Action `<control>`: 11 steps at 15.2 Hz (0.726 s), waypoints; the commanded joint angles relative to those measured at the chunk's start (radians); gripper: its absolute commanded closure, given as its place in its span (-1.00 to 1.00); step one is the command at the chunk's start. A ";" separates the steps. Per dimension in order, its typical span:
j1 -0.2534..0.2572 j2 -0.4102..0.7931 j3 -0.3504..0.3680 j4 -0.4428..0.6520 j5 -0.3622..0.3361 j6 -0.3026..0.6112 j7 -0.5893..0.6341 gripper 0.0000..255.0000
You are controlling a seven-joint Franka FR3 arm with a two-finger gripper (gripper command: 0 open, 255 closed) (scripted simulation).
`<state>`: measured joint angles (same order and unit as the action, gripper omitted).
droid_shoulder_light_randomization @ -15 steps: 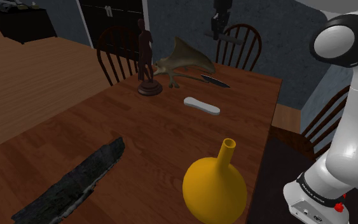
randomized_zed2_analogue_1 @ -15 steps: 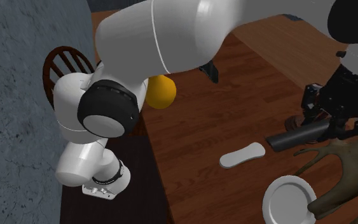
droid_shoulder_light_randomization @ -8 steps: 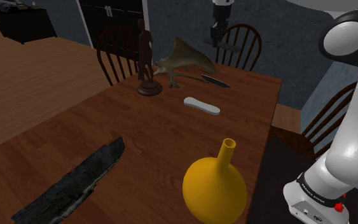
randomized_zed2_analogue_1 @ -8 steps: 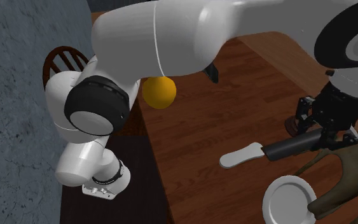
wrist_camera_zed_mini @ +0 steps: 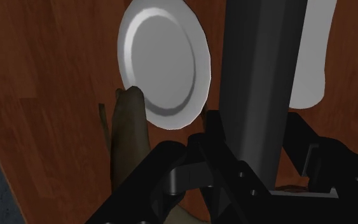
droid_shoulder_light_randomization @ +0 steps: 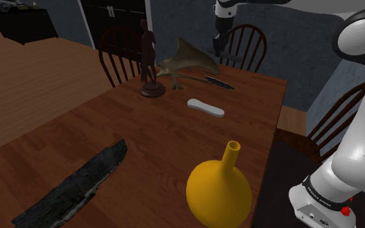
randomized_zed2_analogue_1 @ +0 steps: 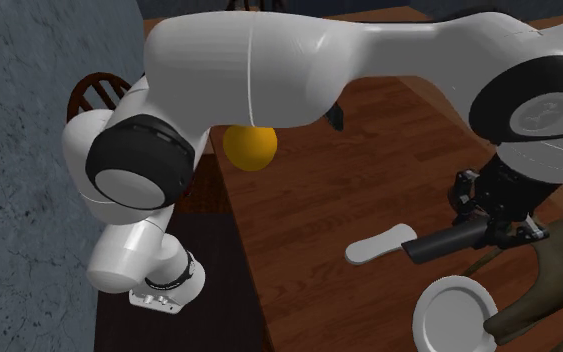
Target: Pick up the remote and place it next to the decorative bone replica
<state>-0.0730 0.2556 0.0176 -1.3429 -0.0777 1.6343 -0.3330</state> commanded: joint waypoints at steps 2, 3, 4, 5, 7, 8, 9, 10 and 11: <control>-0.001 -0.014 0.000 -0.061 0.000 0.048 0.003 1.00; -0.001 -0.016 0.000 -0.078 0.000 0.062 0.004 1.00; -0.001 -0.019 0.000 -0.094 0.000 0.077 0.005 1.00; -0.001 -0.021 0.000 -0.111 0.000 0.091 0.006 1.00; -0.002 -0.024 0.000 -0.142 -0.001 0.119 0.007 1.00; -0.002 -0.025 0.000 -0.157 -0.001 0.133 0.008 1.00; -0.002 -0.026 0.000 -0.171 -0.001 0.147 0.009 1.00; -0.002 -0.026 0.000 -0.186 -0.001 0.160 0.010 1.00; -0.002 -0.026 0.000 -0.200 -0.001 0.174 0.011 1.00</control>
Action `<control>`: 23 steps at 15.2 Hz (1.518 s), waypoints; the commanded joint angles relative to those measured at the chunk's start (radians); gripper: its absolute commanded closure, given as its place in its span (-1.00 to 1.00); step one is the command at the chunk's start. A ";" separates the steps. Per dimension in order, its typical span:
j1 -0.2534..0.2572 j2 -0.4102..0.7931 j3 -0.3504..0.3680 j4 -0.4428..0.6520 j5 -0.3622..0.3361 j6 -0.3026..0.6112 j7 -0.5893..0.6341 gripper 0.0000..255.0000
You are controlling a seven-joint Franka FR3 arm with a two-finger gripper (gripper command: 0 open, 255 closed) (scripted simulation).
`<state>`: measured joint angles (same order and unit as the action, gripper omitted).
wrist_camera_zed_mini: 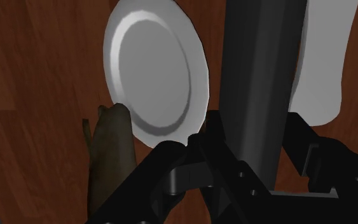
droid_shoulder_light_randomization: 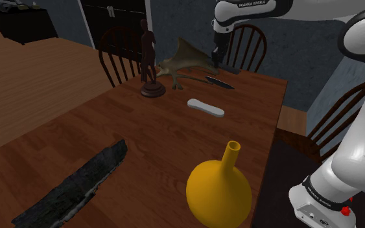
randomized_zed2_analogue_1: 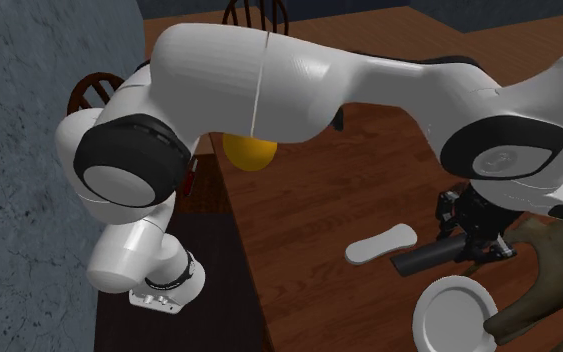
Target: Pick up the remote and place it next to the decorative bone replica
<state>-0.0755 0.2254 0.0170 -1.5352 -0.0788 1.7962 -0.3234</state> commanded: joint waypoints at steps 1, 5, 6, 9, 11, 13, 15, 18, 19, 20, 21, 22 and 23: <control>0.000 0.004 0.000 -0.021 -0.001 0.025 0.002 1.00; 0.000 0.006 0.000 -0.072 -0.002 0.078 0.006 1.00; 0.000 0.007 0.000 -0.083 -0.002 0.091 0.007 1.00; -0.001 0.012 -0.001 -0.117 -0.003 0.129 0.010 1.00; -0.001 0.016 -0.001 -0.139 -0.004 0.155 0.012 1.00; -0.001 0.021 -0.001 -0.159 -0.005 0.180 0.013 1.00; -0.001 0.027 -0.001 -0.178 -0.006 0.205 0.015 1.00; -0.001 0.037 -0.002 -0.205 -0.007 0.241 0.018 1.00; -0.001 0.041 -0.002 -0.213 -0.008 0.254 0.019 1.00; -0.001 0.045 -0.002 -0.221 -0.008 0.266 0.020 1.00; -0.001 0.049 -0.002 -0.229 -0.009 0.278 0.021 1.00; -0.001 0.053 -0.002 -0.237 -0.010 0.290 0.022 1.00; -0.001 0.058 -0.002 -0.244 -0.010 0.302 0.023 1.00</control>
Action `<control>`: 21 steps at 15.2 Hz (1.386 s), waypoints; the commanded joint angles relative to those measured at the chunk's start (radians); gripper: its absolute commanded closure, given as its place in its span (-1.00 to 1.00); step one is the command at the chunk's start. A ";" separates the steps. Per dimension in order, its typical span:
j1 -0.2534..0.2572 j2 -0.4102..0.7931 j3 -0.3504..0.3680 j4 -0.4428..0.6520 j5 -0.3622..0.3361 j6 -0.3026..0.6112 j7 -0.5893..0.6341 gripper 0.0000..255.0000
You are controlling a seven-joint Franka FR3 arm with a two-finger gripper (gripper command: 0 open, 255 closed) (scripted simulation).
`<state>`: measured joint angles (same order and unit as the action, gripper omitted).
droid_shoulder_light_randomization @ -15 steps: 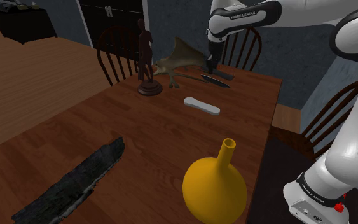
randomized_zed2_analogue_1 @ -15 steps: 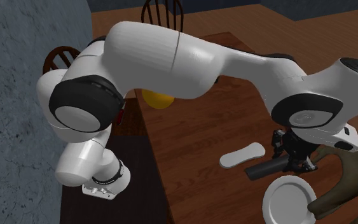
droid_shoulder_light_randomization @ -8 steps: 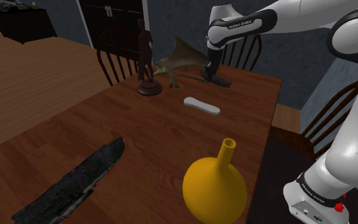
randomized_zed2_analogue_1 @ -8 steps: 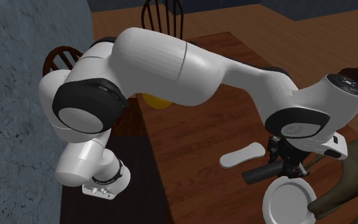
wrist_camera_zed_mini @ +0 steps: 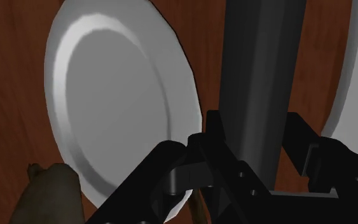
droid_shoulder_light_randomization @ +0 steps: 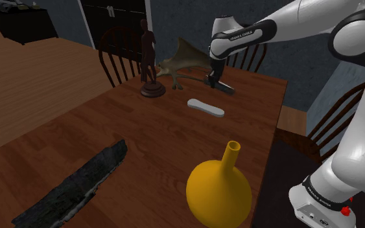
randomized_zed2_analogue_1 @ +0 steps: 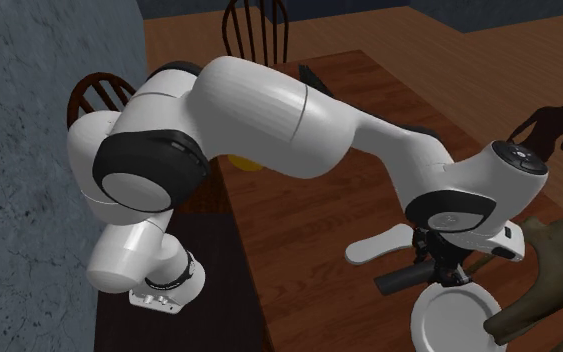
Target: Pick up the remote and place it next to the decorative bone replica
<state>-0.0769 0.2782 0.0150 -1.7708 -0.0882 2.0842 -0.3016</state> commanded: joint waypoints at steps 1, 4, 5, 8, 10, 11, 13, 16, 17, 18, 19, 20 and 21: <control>0.000 0.009 0.000 -0.016 -0.002 0.025 0.003 1.00; 0.000 0.025 -0.001 -0.036 -0.004 0.061 0.006 1.00; 0.000 0.030 -0.001 -0.042 -0.004 0.072 0.007 1.00; 0.000 0.047 -0.002 -0.059 -0.006 0.107 0.010 1.00; 0.000 0.060 -0.002 -0.070 -0.008 0.130 0.012 1.00; 0.000 0.066 -0.003 -0.075 -0.009 0.141 0.013 1.00; 0.000 0.080 -0.003 -0.084 -0.010 0.163 0.016 1.00; 0.000 0.086 -0.004 -0.087 -0.011 0.173 0.017 1.00; 0.000 0.086 -0.004 -0.087 -0.011 0.173 0.017 1.00; 0.000 0.086 -0.004 -0.087 -0.011 0.173 0.017 1.00; 0.000 0.086 -0.004 -0.087 -0.011 0.173 0.017 1.00; 0.000 0.086 -0.004 -0.087 -0.011 0.173 0.017 1.00; 0.000 0.086 -0.004 -0.087 -0.011 0.173 0.017 1.00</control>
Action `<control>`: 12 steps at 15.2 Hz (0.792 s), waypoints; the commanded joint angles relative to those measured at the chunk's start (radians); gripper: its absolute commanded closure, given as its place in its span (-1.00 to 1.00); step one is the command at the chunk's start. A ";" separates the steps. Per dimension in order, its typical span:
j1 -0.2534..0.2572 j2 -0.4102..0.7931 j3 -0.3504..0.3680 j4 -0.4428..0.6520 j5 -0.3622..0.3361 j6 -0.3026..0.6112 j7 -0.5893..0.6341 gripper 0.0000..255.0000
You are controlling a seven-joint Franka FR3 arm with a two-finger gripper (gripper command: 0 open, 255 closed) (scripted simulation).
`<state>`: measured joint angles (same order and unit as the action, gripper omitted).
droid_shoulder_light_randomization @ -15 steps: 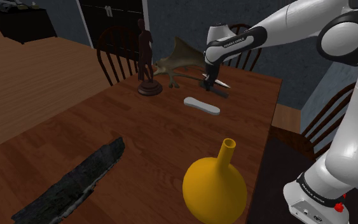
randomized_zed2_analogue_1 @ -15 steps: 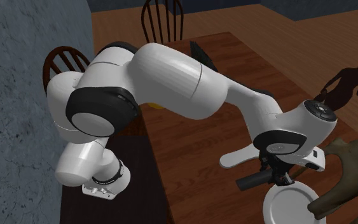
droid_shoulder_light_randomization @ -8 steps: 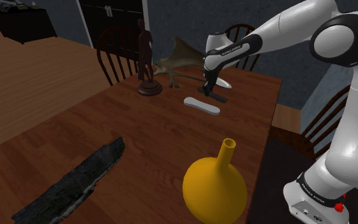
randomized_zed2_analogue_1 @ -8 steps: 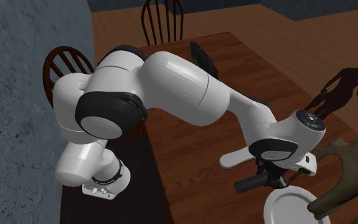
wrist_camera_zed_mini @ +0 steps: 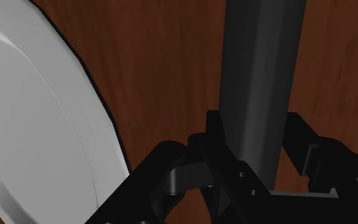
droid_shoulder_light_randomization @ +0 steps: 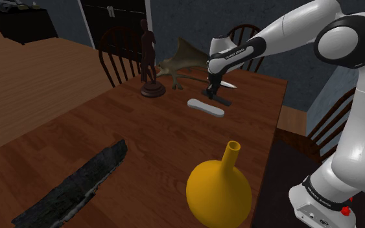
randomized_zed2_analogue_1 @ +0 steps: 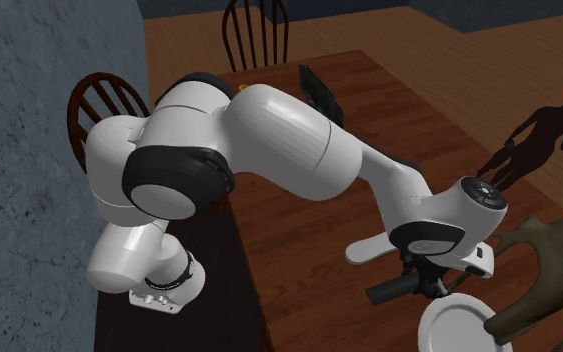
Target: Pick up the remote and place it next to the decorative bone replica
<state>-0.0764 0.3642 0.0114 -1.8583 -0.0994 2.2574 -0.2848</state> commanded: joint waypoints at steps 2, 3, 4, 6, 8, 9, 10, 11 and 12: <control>0.000 0.000 0.000 0.000 0.000 0.000 0.000 -1.00; 0.000 0.000 0.000 0.000 0.000 0.000 0.000 -1.00; 0.000 0.000 0.000 0.000 0.000 0.000 0.000 -1.00; 0.000 0.000 0.000 0.000 0.000 0.000 0.000 -1.00; 0.002 -0.036 0.002 0.019 0.003 -0.055 -0.002 -1.00; 0.003 -0.052 0.003 0.031 0.005 -0.083 -0.003 -1.00; 0.004 -0.064 0.004 0.041 0.006 -0.105 -0.004 -1.00; 0.004 -0.064 0.004 0.041 0.006 -0.105 -0.004 -1.00; 0.004 -0.064 0.004 0.041 0.006 -0.105 -0.004 -1.00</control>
<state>-0.0725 0.3032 0.0158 -1.8213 -0.0934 2.1606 -0.2878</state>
